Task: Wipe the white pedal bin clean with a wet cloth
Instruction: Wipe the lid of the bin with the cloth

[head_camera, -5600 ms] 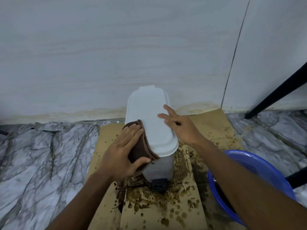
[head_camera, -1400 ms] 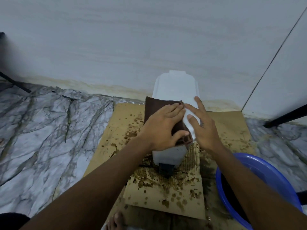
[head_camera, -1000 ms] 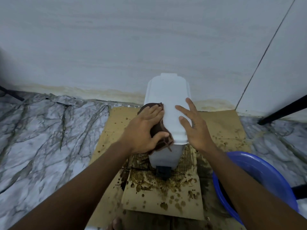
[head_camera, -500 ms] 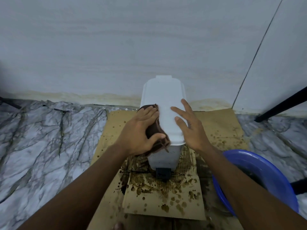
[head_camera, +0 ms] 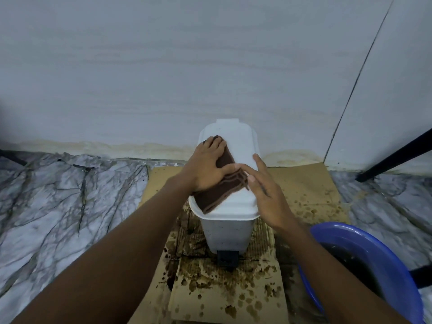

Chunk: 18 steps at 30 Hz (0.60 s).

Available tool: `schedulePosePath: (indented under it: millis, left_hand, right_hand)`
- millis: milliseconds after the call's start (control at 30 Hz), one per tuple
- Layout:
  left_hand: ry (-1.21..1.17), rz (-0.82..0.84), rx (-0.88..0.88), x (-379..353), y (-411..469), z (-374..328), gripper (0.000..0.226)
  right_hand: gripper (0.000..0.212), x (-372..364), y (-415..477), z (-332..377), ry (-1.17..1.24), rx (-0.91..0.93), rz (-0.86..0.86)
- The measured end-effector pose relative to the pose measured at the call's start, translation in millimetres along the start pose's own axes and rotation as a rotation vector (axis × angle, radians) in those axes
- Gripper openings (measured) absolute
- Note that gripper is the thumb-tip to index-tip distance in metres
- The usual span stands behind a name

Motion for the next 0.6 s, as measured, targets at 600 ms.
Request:
schedulePosePath:
  millis: [600]
  left_hand:
    - [-0.32,-0.126,0.084,-5,-15,14,0.078]
  right_hand:
    - [0.059,-11,-7,7,-0.196,-0.077,-0.047]
Point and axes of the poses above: each hand's wrist, its own y-axis towards the middle knuckle, its own x-axis out of the back of the hand, z = x × y, the point moved 6 cm from there along y, towards the middle knuckle, and after that the axes turned 1 degree about -y, right-handed, at the moved point
